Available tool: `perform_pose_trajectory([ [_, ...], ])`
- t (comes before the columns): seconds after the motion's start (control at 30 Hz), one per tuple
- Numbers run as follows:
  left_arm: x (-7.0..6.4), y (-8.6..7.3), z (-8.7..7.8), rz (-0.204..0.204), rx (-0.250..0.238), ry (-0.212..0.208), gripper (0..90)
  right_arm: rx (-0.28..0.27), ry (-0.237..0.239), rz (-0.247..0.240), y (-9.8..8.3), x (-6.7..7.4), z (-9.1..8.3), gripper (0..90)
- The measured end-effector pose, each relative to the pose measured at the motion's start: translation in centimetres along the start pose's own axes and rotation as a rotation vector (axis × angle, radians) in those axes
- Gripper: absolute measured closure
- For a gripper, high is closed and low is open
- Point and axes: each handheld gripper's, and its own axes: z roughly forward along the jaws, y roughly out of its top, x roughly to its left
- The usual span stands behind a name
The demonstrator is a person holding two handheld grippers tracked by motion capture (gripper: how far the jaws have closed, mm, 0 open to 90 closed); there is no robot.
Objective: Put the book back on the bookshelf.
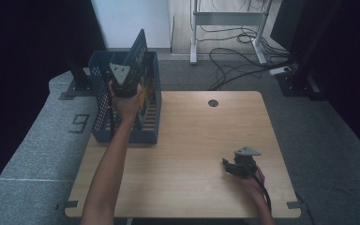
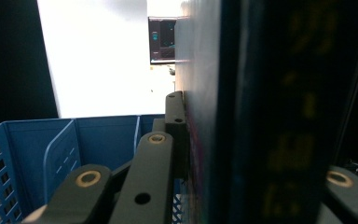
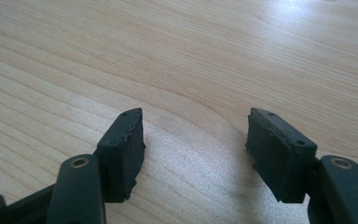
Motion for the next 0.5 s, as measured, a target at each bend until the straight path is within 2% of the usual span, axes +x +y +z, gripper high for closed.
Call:
perform_pose_trajectory([
  [0.37, -1.4, -1.5, 0.8, 0.049, 0.016, -0.005, 82.0, 0.002, 0.0, 0.0, 0.0, 0.0, 0.0, 35.6],
  [0.5, -1.7, -2.2, 1.1, 0.049, 0.029, -0.007, 82.0, 0.002, 0.0, 0.002, 0.0, 0.0, -0.1, 35.6],
])
